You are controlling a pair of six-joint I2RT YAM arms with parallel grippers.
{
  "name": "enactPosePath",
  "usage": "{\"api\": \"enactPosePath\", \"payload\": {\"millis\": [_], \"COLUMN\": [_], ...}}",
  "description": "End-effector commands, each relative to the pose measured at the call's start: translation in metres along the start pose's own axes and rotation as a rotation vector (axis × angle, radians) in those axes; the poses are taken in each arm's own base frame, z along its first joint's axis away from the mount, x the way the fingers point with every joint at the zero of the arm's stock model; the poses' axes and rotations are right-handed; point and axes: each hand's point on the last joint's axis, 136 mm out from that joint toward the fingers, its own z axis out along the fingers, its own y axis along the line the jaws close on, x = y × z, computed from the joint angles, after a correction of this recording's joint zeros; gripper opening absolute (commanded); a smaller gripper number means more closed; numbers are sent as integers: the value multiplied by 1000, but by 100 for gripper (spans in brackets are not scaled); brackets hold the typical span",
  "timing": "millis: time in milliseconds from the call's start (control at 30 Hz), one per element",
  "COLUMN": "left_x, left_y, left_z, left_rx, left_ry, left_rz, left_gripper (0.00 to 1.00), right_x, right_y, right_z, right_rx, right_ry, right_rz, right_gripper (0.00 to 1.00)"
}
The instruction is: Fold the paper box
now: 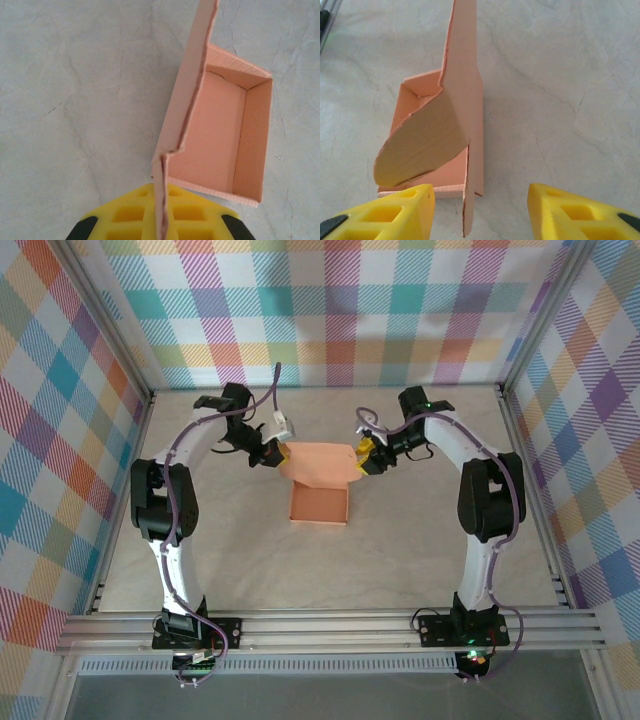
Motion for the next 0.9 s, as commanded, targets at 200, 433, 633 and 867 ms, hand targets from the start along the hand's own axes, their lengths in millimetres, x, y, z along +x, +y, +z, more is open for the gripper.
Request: {"api": "enactPosePath", "payload": {"millis": [200, 433, 633, 867], "left_x": [-10, -11, -9, -8], "left_y": [3, 3, 3, 1], "left_z": [-1, 2, 4, 3], "left_rx": [-36, -39, -38, -39], "left_ry": [-8, -6, -1, 11], "left_rz": [23, 26, 29, 39], "left_gripper": [0, 0, 0, 0], "right_x": [-5, -10, -11, -4], "right_y": [3, 6, -9, -8], "right_z": [4, 11, 9, -1], "right_rx": [65, 137, 243, 249], "right_ry": [70, 140, 160, 217], "right_rz": [-21, 76, 198, 279], "right_gripper": [54, 66, 56, 48]}}
